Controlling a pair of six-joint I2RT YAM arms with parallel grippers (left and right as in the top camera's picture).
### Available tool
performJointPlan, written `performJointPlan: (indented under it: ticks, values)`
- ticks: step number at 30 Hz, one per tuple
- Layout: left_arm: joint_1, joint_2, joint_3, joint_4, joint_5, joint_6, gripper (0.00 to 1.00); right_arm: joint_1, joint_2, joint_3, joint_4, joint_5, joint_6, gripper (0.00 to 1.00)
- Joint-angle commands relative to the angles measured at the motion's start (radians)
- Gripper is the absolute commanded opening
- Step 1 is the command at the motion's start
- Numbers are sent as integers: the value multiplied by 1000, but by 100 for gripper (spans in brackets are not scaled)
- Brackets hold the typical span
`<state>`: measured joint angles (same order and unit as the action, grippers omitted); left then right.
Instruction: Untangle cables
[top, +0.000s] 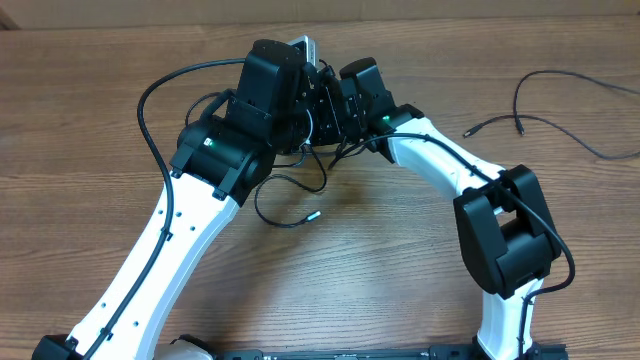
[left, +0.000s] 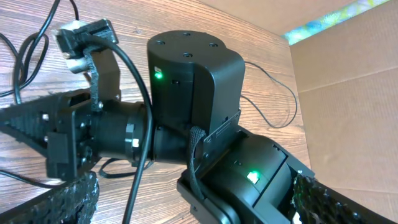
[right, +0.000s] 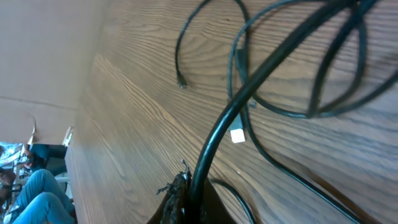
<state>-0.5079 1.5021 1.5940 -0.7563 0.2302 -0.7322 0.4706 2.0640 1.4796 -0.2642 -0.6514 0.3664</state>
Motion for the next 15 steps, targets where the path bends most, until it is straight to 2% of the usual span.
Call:
performJointPlan:
  ticks: [1,4,12,15]
  values:
    - [4,8,3,0,-10,15,100,-42,13,19,-5,-22,11,4]
    - [4,8,3,0,-10,15,100,-78,12,20,-3,-112,61,4]
    - [4,8,3,0,-10,15,100,-185,7,20,-17,-288,80,4]
    - [4,8,3,0,-10,15,100,-232,-13,20,-58,-266,75,4]
